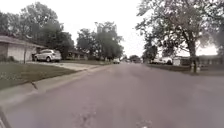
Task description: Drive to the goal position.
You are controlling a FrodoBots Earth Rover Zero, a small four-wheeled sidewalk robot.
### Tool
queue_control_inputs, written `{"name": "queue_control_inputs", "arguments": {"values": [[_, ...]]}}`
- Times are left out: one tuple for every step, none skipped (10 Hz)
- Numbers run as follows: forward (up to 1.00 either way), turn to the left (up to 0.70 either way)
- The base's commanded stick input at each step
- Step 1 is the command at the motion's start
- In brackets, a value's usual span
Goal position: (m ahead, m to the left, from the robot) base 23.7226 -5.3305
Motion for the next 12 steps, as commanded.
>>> {"name": "queue_control_inputs", "arguments": {"values": [[0.7,0.24],[0.7,0.35],[0.7,0.35],[0.7,0.3],[0.7,0.22],[0.7,0.15],[0.7,0.08],[0.7,0.0],[0.7,0.0],[0.7,0.0],[0.7,0.0],[0.7,0.0]]}}
